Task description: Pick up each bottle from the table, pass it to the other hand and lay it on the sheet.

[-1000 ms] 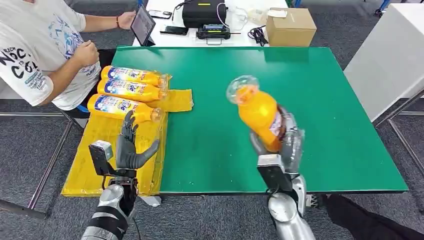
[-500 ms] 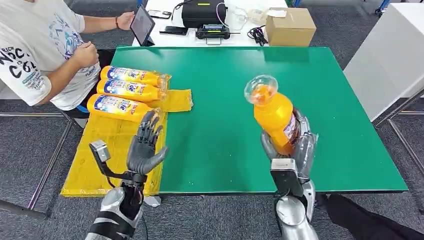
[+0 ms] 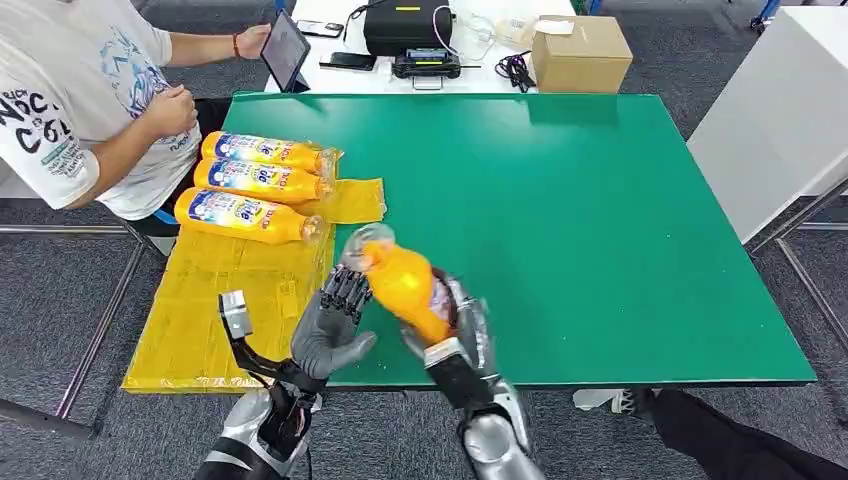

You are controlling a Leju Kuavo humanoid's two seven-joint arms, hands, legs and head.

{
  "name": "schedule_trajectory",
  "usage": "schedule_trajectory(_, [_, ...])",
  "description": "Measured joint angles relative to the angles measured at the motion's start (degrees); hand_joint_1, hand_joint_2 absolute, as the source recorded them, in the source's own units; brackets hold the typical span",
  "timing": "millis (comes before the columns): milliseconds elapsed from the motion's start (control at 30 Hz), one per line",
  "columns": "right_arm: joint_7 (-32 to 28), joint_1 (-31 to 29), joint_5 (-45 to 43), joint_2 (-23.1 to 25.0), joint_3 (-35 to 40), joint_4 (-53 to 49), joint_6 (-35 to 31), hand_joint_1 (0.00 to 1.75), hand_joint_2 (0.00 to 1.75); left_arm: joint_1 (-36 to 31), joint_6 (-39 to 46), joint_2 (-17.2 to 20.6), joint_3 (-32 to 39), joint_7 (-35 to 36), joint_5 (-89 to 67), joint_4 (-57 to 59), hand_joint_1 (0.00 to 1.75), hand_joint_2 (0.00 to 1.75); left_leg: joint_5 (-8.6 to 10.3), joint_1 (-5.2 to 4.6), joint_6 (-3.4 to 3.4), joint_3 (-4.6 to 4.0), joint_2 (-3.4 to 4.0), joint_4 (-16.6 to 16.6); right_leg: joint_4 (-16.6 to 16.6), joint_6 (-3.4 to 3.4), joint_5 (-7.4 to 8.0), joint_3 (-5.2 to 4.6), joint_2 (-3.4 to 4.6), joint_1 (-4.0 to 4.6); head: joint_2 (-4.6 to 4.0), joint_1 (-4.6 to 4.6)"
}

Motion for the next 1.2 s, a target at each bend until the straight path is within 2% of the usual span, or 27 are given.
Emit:
schedule_trajectory(500, [2.21, -6.53, 2.05, 1.49, 10.61, 12.97, -1.46, 1.75, 1.75, -0.71, 6.69, 0.59, 0.17, -0.66, -3.98, 3.19, 0.0, 1.75, 0.0, -0.01, 0.0, 0.0, 0.01, 0.0, 0.0, 0.0, 0.0, -0.03, 0.01, -0.01, 0.0, 0.0])
schedule_trajectory(533, [2.25, -6.89, 2.03, 1.51, 11.11, 13.93, -1.44, 1.75, 1.75, -0.7, 6.71, 0.68, 0.39, -0.66, -4.11, 3.43, 0.07, 1.75, 0.0, -0.01, 0.0, 0.0, 0.05, 0.0, 0.0, 0.0, 0.0, -0.04, 0.02, -0.01, 0.0, 0.02])
schedule_trajectory(633, [2.23, -7.65, 1.94, 1.51, 12.68, 16.13, -1.35, 1.75, 1.75, -0.69, 6.65, 0.81, 1.13, -0.79, -4.13, 4.02, 0.07, 1.75, 0.0, -0.01, 0.0, -0.02, 0.02, 0.0, 0.0, 0.0, 0.0, -0.06, 0.01, -0.01, 0.0, 0.02])
schedule_trajectory(700, [2.27, -8.18, 1.83, 1.51, 13.47, 17.34, -1.35, 1.75, 1.75, -0.42, 6.65, 0.88, 1.46, -1.11, -4.09, 4.11, 1.75, 1.75, 0.0, -0.01, 0.0, -0.03, 0.03, 0.0, 0.0, 0.0, 0.0, -0.08, 0.02, -0.01, 0.0, 0.0])
schedule_trajectory(1100, [2.54, -9.91, 1.24, 1.64, 15.0, 20.14, -1.31, 1.75, 1.75, 0.84, 6.3, 0.9, 2.93, -2.38, -1.82, 3.36, 1.75, 1.75, 0.0, -0.02, 0.0, -0.03, 0.05, 0.01, -0.01, 0.0, 0.0, -0.11, 0.03, -0.01, 0.0, 0.0])
schedule_trajectory(1133, [2.58, -9.95, 1.24, 1.64, 15.06, 20.14, -1.31, 1.66, 1.75, 0.89, 6.41, 0.88, 3.08, -2.38, -1.75, 3.17, 1.75, 1.75, 0.0, -0.02, 0.0, -0.04, 0.06, 0.01, -0.01, 0.0, 0.0, -0.12, 0.03, -0.01, 0.0, 0.02])
schedule_trajectory(1200, [2.6, -10.04, 1.24, 1.64, 15.15, 20.14, -1.31, 0.0, 1.75, 0.99, 6.47, 0.85, 3.21, -2.38, -1.64, 2.93, 1.75, 1.75, 0.0, -0.01, 0.0, -0.03, 0.05, 0.01, -0.01, 0.0, 0.0, -0.12, 0.03, -0.01, 0.0, 0.02])
